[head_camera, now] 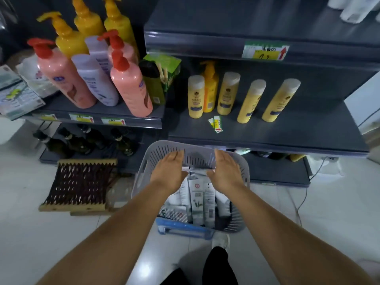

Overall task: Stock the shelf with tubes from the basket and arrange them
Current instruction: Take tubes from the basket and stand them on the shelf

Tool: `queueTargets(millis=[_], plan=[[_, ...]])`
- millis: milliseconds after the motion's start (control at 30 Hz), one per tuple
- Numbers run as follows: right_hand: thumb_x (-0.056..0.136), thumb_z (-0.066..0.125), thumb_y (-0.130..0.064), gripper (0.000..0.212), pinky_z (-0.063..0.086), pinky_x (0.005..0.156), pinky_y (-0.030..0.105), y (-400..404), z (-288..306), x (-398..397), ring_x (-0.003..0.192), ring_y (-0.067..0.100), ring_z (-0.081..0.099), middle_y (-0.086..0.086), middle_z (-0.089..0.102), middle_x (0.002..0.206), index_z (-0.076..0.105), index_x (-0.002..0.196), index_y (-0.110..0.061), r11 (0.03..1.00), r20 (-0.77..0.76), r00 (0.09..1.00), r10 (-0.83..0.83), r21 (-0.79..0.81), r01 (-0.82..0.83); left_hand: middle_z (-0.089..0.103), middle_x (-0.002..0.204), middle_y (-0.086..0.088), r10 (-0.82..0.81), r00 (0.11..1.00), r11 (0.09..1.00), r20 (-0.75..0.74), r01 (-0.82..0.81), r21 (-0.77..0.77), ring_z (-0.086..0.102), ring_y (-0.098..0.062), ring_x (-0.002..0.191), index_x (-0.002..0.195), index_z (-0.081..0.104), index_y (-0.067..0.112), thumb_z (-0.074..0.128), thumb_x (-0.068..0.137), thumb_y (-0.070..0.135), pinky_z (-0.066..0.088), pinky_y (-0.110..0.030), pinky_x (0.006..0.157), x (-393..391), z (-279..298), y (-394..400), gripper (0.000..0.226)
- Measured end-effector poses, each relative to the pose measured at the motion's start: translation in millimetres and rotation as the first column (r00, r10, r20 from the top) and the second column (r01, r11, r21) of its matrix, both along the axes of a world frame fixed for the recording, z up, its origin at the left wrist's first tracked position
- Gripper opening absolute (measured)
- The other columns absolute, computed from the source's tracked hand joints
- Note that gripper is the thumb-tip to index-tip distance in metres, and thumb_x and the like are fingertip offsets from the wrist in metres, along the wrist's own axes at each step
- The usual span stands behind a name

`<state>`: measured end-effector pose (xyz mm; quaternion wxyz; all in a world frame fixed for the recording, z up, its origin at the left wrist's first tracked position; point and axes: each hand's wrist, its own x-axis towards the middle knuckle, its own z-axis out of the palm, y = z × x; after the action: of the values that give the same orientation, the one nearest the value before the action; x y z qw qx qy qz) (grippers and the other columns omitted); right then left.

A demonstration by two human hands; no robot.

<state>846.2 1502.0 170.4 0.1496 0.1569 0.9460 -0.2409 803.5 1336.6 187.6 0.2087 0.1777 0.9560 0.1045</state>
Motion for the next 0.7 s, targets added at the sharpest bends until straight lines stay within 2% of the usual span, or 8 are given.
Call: queueTargets(millis=[200, 400, 533, 633, 700], plan=[[0.091, 0.060, -0.032, 0.081, 0.016, 0.121, 0.041, 6.2, -71.3, 5.0, 0.147, 0.025, 0.015, 0.005, 0.015, 0.160, 0.011, 0.154, -0.016, 1.000, 0.164, 0.986, 0.008, -0.030, -0.003, 0.017, 0.159, -0.009, 0.000, 0.984, 0.996, 0.176, 0.016, -0.085, 0.021, -0.026, 0.146, 0.153, 0.009, 0.013, 0.052, 0.095, 0.035, 0.024, -0.038, 0.117, 6.2, -75.0, 6.1, 0.076], [0.084, 0.067, -0.025, 0.092, 0.025, 0.116, 0.047, 8.4, -137.1, -0.6, 0.146, 0.027, 0.017, 0.002, 0.013, 0.161, 0.006, 0.153, -0.022, 0.999, 0.344, 0.938, 0.049, -0.038, -0.038, 0.029, 0.154, -0.008, -0.031, 0.973, 0.995, 0.231, 0.052, -0.086, 0.028, -0.025, 0.141, 0.151, 0.018, 0.013, 0.064, 0.088, 0.034, 0.027, -0.039, 0.115, 0.1, -129.8, 29.3, 0.081], [0.081, 0.071, -0.028, 0.098, 0.018, 0.119, 0.045, 14.1, -163.8, -7.5, 0.147, 0.027, 0.010, 0.002, 0.008, 0.161, 0.004, 0.153, -0.023, 0.987, 0.412, 0.898, 0.155, -0.037, -0.154, 0.024, 0.155, -0.008, -0.096, 0.961, 0.983, 0.258, 0.132, -0.129, 0.022, -0.026, 0.143, 0.150, 0.016, 0.012, 0.068, 0.083, 0.036, 0.023, -0.041, 0.115, -7.9, -156.5, 39.4, 0.088], [0.078, 0.072, -0.026, 0.093, 0.025, 0.116, 0.043, 13.2, -175.1, -9.5, 0.142, 0.030, 0.020, 0.005, 0.019, 0.156, 0.014, 0.151, -0.021, 0.972, 0.421, 0.879, 0.223, -0.021, -0.236, 0.019, 0.158, -0.009, -0.154, 0.948, 0.960, 0.278, 0.210, -0.187, 0.013, -0.026, 0.147, 0.151, 0.011, 0.009, 0.069, 0.081, 0.041, 0.016, -0.044, 0.119, -9.2, -171.4, 42.0, 0.096], [0.078, 0.073, -0.019, 0.083, 0.033, 0.110, 0.041, 11.9, -175.3, -10.0, 0.134, 0.029, 0.028, 0.007, 0.029, 0.147, 0.026, 0.146, -0.019, 0.968, 0.381, 0.896, 0.227, 0.018, -0.252, 0.023, 0.156, -0.009, -0.162, 0.951, 0.956, 0.262, 0.217, -0.197, 0.014, -0.027, 0.146, 0.151, 0.014, 0.009, 0.070, 0.080, 0.042, 0.013, -0.044, 0.119, -8.7, -176.2, 42.6, 0.097]])
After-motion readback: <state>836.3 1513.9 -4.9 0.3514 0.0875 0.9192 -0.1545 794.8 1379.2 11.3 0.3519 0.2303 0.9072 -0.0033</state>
